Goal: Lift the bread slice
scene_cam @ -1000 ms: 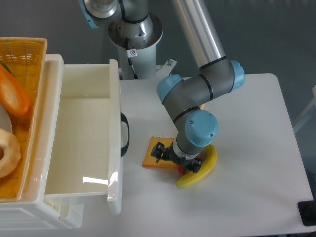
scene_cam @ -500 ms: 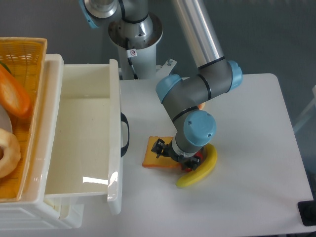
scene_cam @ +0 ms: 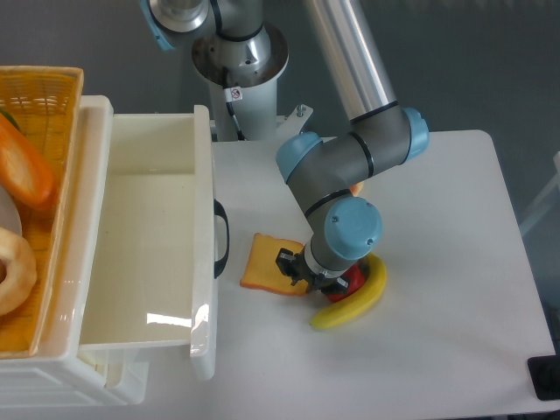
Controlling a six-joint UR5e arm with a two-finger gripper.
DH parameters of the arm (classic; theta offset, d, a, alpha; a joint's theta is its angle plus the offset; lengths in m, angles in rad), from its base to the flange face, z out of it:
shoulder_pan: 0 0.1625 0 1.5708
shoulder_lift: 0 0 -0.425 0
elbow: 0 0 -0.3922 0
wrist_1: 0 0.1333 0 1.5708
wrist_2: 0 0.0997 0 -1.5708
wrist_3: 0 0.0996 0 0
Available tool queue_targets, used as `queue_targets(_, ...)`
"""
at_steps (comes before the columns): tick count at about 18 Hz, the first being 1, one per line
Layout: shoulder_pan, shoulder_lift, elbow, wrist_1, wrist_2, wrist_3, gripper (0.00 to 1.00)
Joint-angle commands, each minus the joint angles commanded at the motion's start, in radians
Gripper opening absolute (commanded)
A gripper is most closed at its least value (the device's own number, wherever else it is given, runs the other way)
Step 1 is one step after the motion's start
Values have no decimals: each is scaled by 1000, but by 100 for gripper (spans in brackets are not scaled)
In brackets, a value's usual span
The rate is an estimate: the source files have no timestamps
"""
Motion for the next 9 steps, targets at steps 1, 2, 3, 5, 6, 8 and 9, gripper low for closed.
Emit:
queue_targets(1, 0, 3, -5, -2, -2, 0, 0)
queue_targets(2, 0, 9, -11, -2, -2, 0, 32)
queue_targets(3, -3, 20, -15, -2, 2, 2, 94)
queue_targets(5, -15, 52, -26, -9, 41, -29, 100)
queue_targets(6, -26, 69, -41, -5, 55, -56, 100)
queue_targets(8, -31, 80, -60, 0, 63, -113, 100)
queue_targets(9, -32, 81, -66, 0, 64, -138, 100)
